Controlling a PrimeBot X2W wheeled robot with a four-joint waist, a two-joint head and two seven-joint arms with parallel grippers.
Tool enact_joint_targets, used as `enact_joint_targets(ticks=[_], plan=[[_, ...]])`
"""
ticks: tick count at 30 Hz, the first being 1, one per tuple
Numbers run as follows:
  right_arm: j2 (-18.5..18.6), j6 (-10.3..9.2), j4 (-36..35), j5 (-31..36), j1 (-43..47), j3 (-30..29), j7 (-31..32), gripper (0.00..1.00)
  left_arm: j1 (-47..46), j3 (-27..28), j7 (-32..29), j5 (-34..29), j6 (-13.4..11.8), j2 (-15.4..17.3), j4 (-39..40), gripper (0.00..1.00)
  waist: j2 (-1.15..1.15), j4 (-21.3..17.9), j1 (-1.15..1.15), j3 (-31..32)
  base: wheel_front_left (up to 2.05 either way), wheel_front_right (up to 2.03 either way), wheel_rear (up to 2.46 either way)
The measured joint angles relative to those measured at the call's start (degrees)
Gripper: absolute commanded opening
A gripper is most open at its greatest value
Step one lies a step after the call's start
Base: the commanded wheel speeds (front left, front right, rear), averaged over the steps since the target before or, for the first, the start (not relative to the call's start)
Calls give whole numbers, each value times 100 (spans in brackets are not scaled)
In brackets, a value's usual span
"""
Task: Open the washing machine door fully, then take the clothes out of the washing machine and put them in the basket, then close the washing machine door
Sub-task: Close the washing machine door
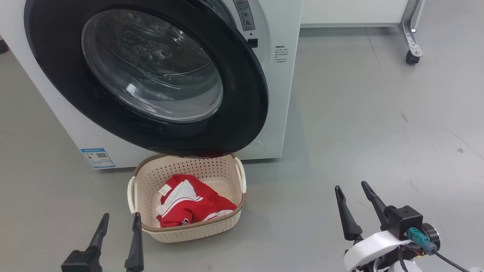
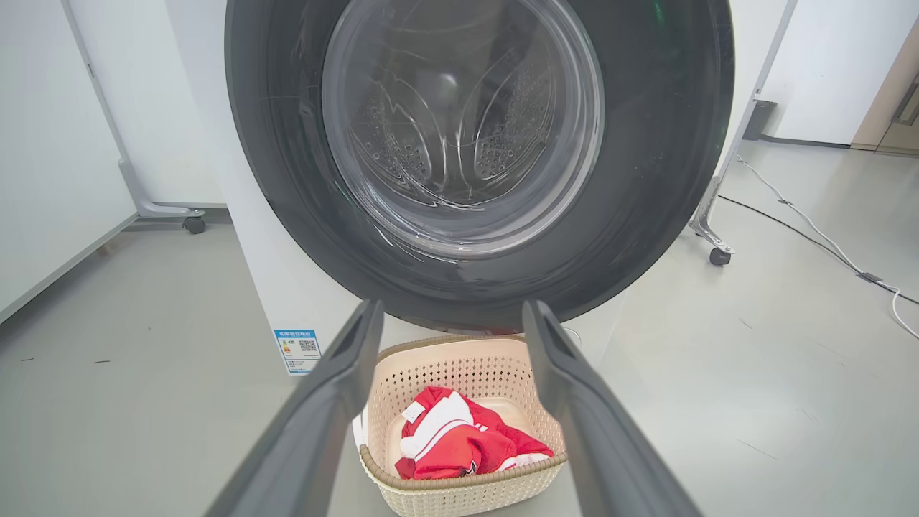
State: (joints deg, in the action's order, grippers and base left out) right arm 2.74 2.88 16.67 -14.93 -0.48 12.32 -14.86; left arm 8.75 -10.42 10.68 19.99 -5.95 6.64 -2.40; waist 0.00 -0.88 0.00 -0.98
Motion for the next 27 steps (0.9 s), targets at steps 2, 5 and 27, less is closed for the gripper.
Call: enact_joint_targets(ticks=[2, 5, 27], plan=[[0, -1, 4, 1, 1, 1, 0, 100, 1, 0, -1, -1, -12, -7, 0, 100, 0, -6, 0, -6, 0, 0, 0], [0, 0, 11, 2, 1, 4, 0, 100, 1, 7, -1, -38, -30, -9, 1, 100, 0, -17, 0, -14, 0, 0, 0], [0, 0, 8, 1, 0, -14, 0, 0, 1, 69, -3, -210, -40, -69, 114, 100, 0, -43, 0, -72, 0, 0, 0]])
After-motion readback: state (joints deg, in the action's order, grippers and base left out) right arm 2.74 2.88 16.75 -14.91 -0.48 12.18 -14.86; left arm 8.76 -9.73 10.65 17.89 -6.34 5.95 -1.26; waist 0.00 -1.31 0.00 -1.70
